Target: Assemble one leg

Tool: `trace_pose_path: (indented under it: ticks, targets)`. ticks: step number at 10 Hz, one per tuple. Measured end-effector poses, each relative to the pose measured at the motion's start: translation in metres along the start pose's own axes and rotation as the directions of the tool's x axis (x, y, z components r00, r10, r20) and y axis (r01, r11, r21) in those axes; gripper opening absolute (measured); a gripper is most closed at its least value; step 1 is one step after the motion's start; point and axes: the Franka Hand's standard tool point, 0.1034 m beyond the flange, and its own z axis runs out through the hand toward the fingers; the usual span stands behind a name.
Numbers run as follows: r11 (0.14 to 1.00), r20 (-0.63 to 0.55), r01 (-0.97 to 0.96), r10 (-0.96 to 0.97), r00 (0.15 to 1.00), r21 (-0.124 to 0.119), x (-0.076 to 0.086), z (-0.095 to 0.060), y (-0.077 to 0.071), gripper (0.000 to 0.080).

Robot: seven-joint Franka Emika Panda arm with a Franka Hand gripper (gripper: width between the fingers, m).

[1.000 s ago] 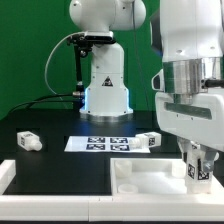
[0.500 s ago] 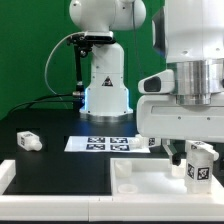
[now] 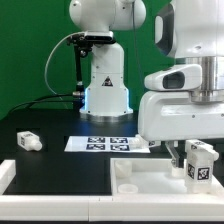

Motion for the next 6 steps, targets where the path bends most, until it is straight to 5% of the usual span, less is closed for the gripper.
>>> trace_pose_path:
  ticks: [1, 2, 3, 6]
  targets:
    - [1.000, 0.000, -0.007, 0.007, 1.000, -0.001, 0.0000, 0.0001, 0.0001, 0.0489]
    - [1.000, 0.000, -0.026, 0.026, 1.000, 0.000, -0.0001, 0.0002, 0.0000, 0.0489]
    - [0.996, 0.001, -0.093, 0.093, 0.996, 0.000, -0.0002, 0.0003, -0.0001, 0.0352]
    - [0.923, -0.022, -0.384, 0.384, 0.923, 0.004, -0.0009, 0.0009, 0.0024, 0.0285]
